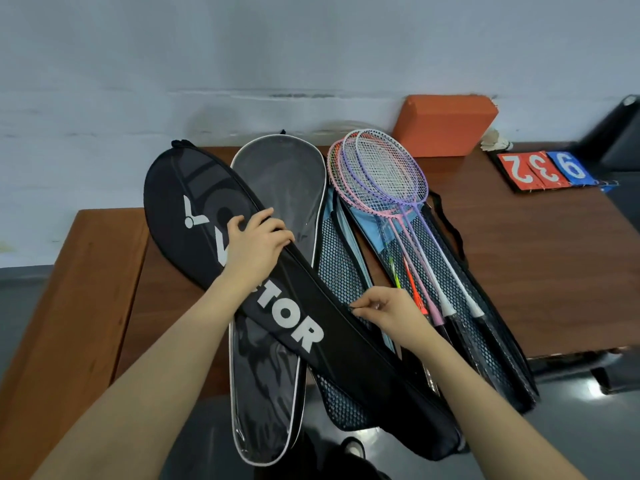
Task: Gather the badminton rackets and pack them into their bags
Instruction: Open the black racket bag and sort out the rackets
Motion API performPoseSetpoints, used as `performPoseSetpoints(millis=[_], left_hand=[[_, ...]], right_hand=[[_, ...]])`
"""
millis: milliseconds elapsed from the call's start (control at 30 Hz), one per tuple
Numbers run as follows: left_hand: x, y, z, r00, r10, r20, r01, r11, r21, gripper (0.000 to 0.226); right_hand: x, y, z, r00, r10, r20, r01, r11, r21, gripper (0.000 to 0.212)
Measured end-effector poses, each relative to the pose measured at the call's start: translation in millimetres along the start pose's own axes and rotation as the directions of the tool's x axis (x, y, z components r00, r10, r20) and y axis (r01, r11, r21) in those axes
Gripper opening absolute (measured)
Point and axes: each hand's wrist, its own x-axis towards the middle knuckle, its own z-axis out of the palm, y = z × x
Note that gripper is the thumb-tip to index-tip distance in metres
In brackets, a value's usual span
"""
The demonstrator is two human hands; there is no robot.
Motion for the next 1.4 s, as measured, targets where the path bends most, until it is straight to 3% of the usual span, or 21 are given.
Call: performPoseSetpoints(millis=[67, 200, 333, 467, 667, 733, 800, 1000, 1067, 1200, 1267, 1400], left_hand=[[2, 0, 9, 0.999, -0.008, 0.033, 0.007, 1.0, 0.018, 0.014], [0, 15, 12, 0.991, -0.078, 0.106, 0.085, 0.994, -0.069, 0.016], [-38, 44, 11, 0.953, 0.116, 0.279, -0.061, 0.979, -0.196, 0.04], [-63, 58, 17, 0.97, 0.073, 0.23, -0.01, 0.964, -0.266, 0.05], [-44, 48, 22, 0.985, 0.012, 0.171, 0.044, 0.946, -0.321, 0.043], [-33, 42, 27, 0.985, -0.053, 0.162, 0.106, 0.935, -0.337, 0.029], [-23, 37, 34, 0.978, -0.127, 0.167, 0.174, 0.935, -0.309, 0.017], [-18, 47, 43, 0.961, -0.218, 0.172, 0.25, 0.948, -0.198, 0.018], [-25, 56, 38, 0.959, -0.165, 0.23, 0.205, 0.965, -0.162, 0.022], [-56, 101, 38, 0.95, 0.083, 0.303, -0.033, 0.986, -0.165, 0.034], [-71, 123, 45, 0.947, 0.09, 0.308, -0.048, 0.989, -0.143, 0.034], [-80, 122, 49, 0.978, 0.096, 0.184, -0.052, 0.973, -0.227, 0.025]], right_hand=[[-6, 6, 2, 0.998, 0.046, -0.043, -0.044, 0.997, 0.061, 0.008], [-5, 1, 7, 0.995, -0.018, -0.095, 0.026, 0.996, 0.086, 0.007], [-3, -8, 6, 0.985, -0.073, -0.156, 0.104, 0.974, 0.201, 0.009], [-3, -14, 5, 0.985, -0.128, -0.118, 0.147, 0.974, 0.175, 0.01], [-5, -8, -4, 0.992, 0.049, -0.113, -0.015, 0.958, 0.285, 0.016], [-10, 1, -17, 0.993, 0.093, -0.073, -0.071, 0.963, 0.26, 0.013], [-16, 13, -30, 0.989, 0.133, -0.068, -0.116, 0.97, 0.214, 0.015], [-20, 28, -34, 0.98, 0.154, -0.124, -0.133, 0.978, 0.163, 0.019], [-20, 32, -30, 0.982, 0.158, -0.103, -0.145, 0.981, 0.125, 0.017], [-23, 33, -25, 0.985, 0.149, -0.086, -0.132, 0.975, 0.181, 0.012], [-24, 31, -28, 0.992, 0.11, -0.066, -0.097, 0.98, 0.175, 0.01], [-32, 31, -30, 0.999, 0.023, 0.023, -0.024, 0.998, 0.057, 0.01]])
